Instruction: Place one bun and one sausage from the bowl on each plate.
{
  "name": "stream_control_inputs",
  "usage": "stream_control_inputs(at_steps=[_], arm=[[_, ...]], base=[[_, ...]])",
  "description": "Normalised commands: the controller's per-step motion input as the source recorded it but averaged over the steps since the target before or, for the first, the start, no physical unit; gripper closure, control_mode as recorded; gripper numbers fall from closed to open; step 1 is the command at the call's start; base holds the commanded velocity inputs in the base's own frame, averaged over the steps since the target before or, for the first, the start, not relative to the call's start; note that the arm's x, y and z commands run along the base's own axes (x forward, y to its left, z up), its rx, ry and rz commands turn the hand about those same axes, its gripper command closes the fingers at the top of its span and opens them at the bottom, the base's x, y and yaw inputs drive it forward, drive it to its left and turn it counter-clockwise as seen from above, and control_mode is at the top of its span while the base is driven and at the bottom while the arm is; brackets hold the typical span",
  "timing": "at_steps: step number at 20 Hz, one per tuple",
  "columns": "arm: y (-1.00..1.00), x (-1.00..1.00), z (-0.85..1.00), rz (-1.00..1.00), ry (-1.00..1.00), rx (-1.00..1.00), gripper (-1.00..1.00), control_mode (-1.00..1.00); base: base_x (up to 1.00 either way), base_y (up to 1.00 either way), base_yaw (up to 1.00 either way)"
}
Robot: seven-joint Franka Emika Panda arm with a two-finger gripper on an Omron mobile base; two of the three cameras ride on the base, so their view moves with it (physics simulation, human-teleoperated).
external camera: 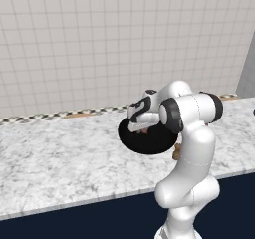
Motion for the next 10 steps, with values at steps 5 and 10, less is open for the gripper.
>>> stream_control_inputs(at_steps=[5,10], arm=[[-0.04,-0.16,0.36,-0.03,0.0,0.0,1.0,-1.0],[-0.16,-0.62,0.78,-0.12,0.0,0.0,1.0,-1.0]], base=[[0.0,0.0,0.0],[0.0,0.0,0.0]])
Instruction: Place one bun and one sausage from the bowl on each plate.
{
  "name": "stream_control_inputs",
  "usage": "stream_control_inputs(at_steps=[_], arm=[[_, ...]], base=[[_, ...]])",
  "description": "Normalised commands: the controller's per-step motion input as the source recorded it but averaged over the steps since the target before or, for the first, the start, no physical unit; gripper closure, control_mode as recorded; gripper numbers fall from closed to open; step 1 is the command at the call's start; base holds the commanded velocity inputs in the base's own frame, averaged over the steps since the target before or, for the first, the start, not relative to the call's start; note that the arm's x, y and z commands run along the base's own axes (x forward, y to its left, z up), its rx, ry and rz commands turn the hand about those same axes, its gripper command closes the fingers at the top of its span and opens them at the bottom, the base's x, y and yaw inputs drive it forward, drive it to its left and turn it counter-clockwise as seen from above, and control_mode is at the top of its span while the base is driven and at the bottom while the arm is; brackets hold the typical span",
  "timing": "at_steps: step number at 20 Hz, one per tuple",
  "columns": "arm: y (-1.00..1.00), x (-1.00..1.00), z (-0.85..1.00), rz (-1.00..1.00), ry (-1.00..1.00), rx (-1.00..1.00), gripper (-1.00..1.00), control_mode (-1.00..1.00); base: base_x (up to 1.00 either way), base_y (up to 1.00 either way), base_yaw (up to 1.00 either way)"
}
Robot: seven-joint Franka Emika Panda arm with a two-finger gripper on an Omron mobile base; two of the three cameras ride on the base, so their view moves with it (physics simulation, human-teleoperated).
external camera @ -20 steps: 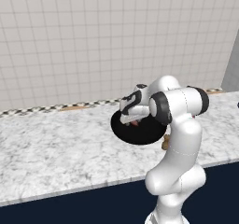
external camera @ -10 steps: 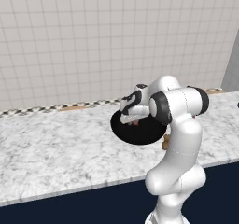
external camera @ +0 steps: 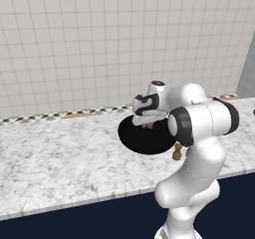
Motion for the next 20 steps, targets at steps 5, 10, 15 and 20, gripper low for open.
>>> stream_control_inputs(at_steps=[5,10,15,20], arm=[[-0.33,-0.83,0.56,-0.29,0.0,0.0,1.0,-1.0],[-0.19,-0.49,0.58,-0.18,-0.04,0.0,1.0,-1.0],[0.02,-0.29,0.71,-0.01,-0.1,-0.03,1.0,-1.0],[-0.03,-0.31,0.35,-0.01,-0.05,-0.01,1.0,-1.0]], base=[[0.0,0.0,0.0],[0.0,0.0,0.0],[0.0,0.0,0.0],[0.0,0.0,0.0]])
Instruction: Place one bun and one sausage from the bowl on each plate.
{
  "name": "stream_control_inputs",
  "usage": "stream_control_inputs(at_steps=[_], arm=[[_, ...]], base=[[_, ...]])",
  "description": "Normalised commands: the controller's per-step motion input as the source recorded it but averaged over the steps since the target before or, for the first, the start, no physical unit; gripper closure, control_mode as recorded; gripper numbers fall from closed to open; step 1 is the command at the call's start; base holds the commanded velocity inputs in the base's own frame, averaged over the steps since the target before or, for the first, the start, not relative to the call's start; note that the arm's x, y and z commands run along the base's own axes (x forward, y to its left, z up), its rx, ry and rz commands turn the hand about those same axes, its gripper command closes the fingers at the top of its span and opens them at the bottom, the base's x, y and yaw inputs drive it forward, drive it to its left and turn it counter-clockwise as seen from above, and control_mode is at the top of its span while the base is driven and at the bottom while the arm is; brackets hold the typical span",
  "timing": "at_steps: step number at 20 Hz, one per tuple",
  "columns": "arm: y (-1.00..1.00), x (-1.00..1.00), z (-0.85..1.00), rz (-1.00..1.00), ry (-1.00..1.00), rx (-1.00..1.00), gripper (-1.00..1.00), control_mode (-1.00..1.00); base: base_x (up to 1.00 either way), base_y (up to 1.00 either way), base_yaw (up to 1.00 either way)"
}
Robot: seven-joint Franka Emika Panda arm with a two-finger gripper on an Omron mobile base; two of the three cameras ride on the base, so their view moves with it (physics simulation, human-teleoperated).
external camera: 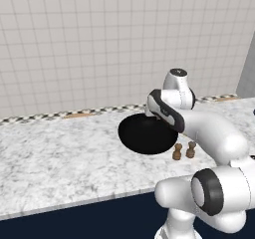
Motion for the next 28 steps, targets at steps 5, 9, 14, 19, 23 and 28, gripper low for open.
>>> stream_control_inputs(at_steps=[5,9,14,19,23,28], arm=[[-0.02,-0.11,0.21,0.0,-0.02,0.0,1.0,-1.0],[0.0,-0.06,0.01,0.0,-0.01,0.0,1.0,1.0],[0.0,0.0,0.0,0.0,0.0,0.0,1.0,1.0],[0.0,0.0,0.0,0.0,0.0,0.0,1.0,1.0],[0.0,0.0,0.0,0.0,0.0,0.0,1.0,1.0],[0.0,0.0,0.0,0.0,0.0,0.0,1.0,1.0]], base=[[0.0,0.0,0.0],[-0.42,-0.11,0.0],[-0.61,-0.69,-0.11],[0.04,-1.0,-0.08],[0.24,-1.0,0.12],[0.19,-0.97,0.21]])
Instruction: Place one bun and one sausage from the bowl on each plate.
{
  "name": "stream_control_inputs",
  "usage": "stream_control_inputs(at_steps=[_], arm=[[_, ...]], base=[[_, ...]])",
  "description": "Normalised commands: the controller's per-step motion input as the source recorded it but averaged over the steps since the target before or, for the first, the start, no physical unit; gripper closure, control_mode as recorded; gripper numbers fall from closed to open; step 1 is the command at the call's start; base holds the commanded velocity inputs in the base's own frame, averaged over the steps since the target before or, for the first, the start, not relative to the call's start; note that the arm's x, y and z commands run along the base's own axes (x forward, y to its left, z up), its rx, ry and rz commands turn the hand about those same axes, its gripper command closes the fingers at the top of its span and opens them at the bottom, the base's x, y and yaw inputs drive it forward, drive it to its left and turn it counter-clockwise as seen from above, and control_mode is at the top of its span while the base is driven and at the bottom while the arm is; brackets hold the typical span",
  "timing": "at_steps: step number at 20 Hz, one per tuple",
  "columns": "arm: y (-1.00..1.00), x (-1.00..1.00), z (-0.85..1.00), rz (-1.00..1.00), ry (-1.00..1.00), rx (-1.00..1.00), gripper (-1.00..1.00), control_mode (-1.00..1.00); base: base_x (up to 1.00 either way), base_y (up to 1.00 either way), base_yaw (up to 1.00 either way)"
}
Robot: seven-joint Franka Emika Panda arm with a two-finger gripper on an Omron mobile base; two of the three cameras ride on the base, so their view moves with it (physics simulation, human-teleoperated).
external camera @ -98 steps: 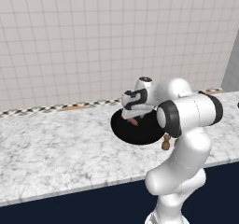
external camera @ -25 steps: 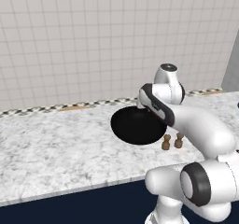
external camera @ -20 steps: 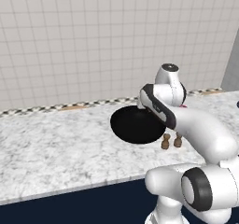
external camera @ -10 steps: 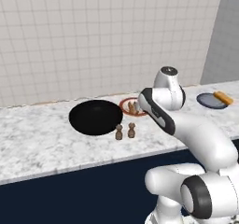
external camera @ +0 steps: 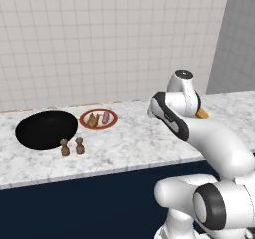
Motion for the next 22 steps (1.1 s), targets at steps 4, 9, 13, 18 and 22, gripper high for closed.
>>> stream_control_inputs(at_steps=[4,9,13,18,22], arm=[[0.0,0.0,0.0,0.0,0.0,0.0,1.0,1.0],[0.0,0.0,0.0,0.0,0.0,0.0,1.0,1.0],[0.0,0.0,0.0,0.0,0.0,0.0,1.0,1.0],[0.0,0.0,0.0,0.0,0.0,0.0,1.0,1.0],[0.0,0.0,0.0,0.0,0.0,0.0,1.0,1.0]], base=[[0.06,-0.83,0.04],[0.06,-0.58,0.0],[0.21,-0.35,0.0],[0.37,-0.43,0.0],[0.5,-0.18,0.0]])
